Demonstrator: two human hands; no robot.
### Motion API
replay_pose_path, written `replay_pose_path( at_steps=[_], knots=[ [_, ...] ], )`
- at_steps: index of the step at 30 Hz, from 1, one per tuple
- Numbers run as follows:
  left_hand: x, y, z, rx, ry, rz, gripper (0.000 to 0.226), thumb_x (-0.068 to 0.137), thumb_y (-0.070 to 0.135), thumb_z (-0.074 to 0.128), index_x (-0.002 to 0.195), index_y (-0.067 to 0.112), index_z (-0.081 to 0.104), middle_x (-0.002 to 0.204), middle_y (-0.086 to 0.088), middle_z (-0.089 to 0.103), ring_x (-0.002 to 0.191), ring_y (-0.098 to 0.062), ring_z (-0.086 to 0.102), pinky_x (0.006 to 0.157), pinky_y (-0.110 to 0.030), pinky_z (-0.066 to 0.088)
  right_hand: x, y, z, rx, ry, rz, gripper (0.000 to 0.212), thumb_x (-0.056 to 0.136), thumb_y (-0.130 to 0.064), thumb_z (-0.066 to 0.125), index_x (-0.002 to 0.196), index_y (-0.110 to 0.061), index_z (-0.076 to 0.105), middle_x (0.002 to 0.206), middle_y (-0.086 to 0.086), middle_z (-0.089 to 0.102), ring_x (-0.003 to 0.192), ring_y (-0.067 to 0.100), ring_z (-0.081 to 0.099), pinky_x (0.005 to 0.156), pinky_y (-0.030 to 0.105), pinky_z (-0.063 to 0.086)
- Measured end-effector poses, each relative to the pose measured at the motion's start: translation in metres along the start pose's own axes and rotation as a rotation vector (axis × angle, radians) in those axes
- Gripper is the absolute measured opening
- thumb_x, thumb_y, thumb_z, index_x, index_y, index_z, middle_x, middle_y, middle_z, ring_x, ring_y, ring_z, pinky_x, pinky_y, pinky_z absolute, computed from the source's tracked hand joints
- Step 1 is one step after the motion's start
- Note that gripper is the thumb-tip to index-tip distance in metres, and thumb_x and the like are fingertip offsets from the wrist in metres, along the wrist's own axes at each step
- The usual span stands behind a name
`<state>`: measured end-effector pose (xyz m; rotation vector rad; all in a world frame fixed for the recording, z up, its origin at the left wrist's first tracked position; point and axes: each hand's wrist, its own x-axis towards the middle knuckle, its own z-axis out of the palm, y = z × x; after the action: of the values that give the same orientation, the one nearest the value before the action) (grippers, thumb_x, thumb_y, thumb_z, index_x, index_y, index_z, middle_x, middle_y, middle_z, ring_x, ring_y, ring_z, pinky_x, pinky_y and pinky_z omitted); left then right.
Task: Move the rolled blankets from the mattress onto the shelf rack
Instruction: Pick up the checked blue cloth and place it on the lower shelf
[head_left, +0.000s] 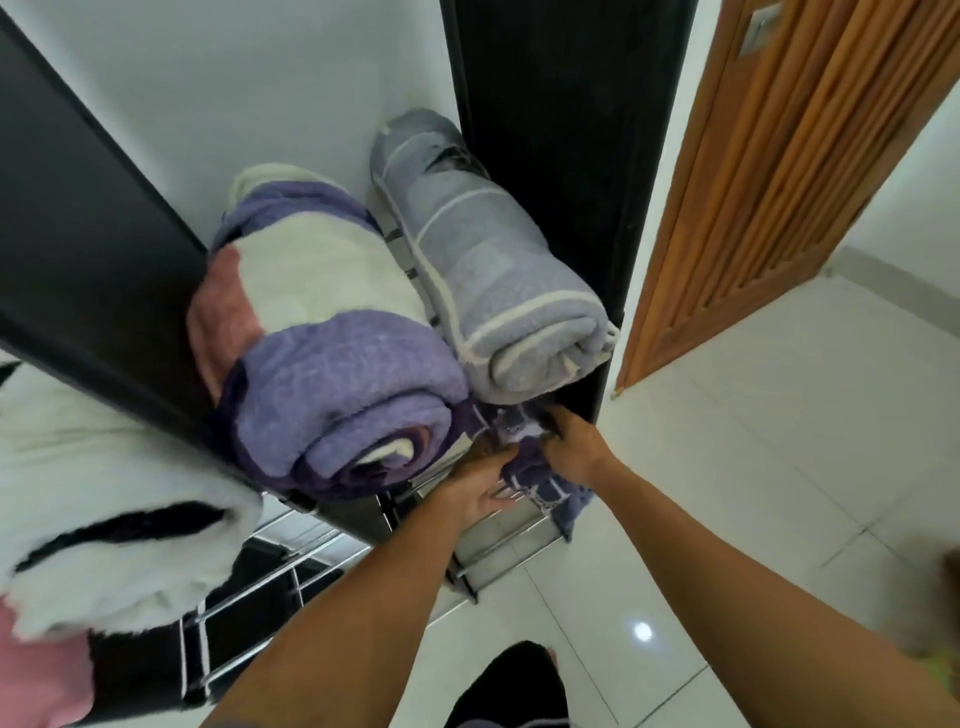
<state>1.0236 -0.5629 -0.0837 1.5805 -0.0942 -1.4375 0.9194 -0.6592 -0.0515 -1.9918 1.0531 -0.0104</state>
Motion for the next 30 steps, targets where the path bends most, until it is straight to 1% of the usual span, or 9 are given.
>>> replay_pose_path(
  at_steps=[2,3,9,11,14,18,23,26,30],
  knots=[
    [0.007,-0.001,0.004,0.059,0.027,-0.01,0.032,0.097,0.025,0.051,0.128,0.025,0.045,0.133,-0.004,0.055,0.115,-0.02,0.056,0.08,-0.041,0.048,-0.007,0.014,0.006,-0.039,0.03,0.016,0.05,0.089,-0.005,0.047,0.139,-0.005,0.044,0.143,0.015,0.049,0.129,0.032,0.048,0.102,0.031,0.036],
    [0.008,-0.001,0.005,0.075,0.052,-0.012,0.034,0.097,0.026,0.051,0.13,0.026,0.043,0.137,-0.003,0.052,0.119,-0.022,0.053,0.083,-0.043,0.047,-0.009,0.02,0.009,-0.046,0.048,0.019,0.048,0.089,-0.006,0.048,0.136,-0.003,0.047,0.141,0.016,0.05,0.127,0.034,0.048,0.101,0.031,0.036],
    [0.005,-0.002,0.014,0.147,0.123,0.027,0.045,0.097,0.023,0.052,0.139,0.024,0.036,0.14,-0.002,0.049,0.109,-0.019,0.049,0.084,-0.039,0.045,-0.025,0.046,0.014,-0.055,-0.01,0.029,0.046,0.092,-0.015,0.051,0.137,-0.008,0.043,0.134,0.017,0.053,0.116,0.036,0.054,0.091,0.034,0.043],
    [0.002,-0.005,0.019,0.299,0.174,0.086,0.053,0.095,0.022,0.055,0.143,0.02,0.033,0.136,-0.001,0.051,0.113,-0.022,0.052,0.082,-0.032,0.046,-0.036,0.047,0.01,-0.032,-0.025,0.06,0.047,0.093,-0.015,0.05,0.138,-0.009,0.041,0.135,0.017,0.052,0.117,0.034,0.053,0.093,0.035,0.043],
    [-0.014,-0.011,0.029,0.693,0.274,0.194,0.071,0.086,0.022,0.063,0.147,0.011,0.029,0.141,-0.013,0.05,0.125,-0.031,0.052,0.099,-0.033,0.045,-0.062,0.05,-0.002,-0.036,-0.038,0.107,0.049,0.093,-0.017,0.051,0.139,-0.008,0.039,0.14,0.016,0.048,0.125,0.033,0.047,0.099,0.034,0.039],
    [-0.053,-0.021,0.066,0.959,0.297,0.29,0.072,0.087,0.022,0.06,0.147,0.005,0.027,0.152,-0.021,0.025,0.133,-0.035,0.041,0.107,-0.035,0.04,-0.115,0.083,-0.029,0.023,0.0,0.196,0.059,0.096,-0.026,0.05,0.148,-0.01,0.026,0.152,0.014,0.036,0.137,0.03,0.04,0.109,0.034,0.033],
    [-0.104,-0.049,0.134,1.16,0.193,0.335,0.055,0.088,0.032,0.059,0.13,-0.001,0.044,0.14,-0.022,0.037,0.126,-0.036,0.043,0.102,-0.038,0.041,-0.212,0.169,-0.079,0.091,0.154,0.389,0.059,0.095,-0.027,0.052,0.146,-0.007,0.03,0.149,0.018,0.041,0.137,0.031,0.04,0.109,0.035,0.034],
    [-0.133,-0.08,0.181,1.273,0.057,0.33,0.061,0.09,0.038,0.056,0.138,0.005,0.039,0.143,-0.02,0.037,0.128,-0.035,0.045,0.104,-0.036,0.04,-0.294,0.217,-0.099,0.195,0.25,0.539,0.054,0.095,-0.025,0.054,0.141,-0.005,0.037,0.14,0.02,0.05,0.127,0.032,0.049,0.102,0.034,0.039],
    [-0.175,-0.132,0.249,1.373,-0.224,0.316,0.062,0.093,0.038,0.055,0.144,0.006,0.038,0.148,-0.015,0.038,0.133,-0.029,0.043,0.105,-0.03,0.037,-0.422,0.274,-0.09,0.523,0.446,0.71,0.031,0.09,-0.018,0.058,0.117,-0.003,0.057,0.098,0.011,0.063,0.079,0.02,0.061,0.073,0.03,0.045]
  ],
)
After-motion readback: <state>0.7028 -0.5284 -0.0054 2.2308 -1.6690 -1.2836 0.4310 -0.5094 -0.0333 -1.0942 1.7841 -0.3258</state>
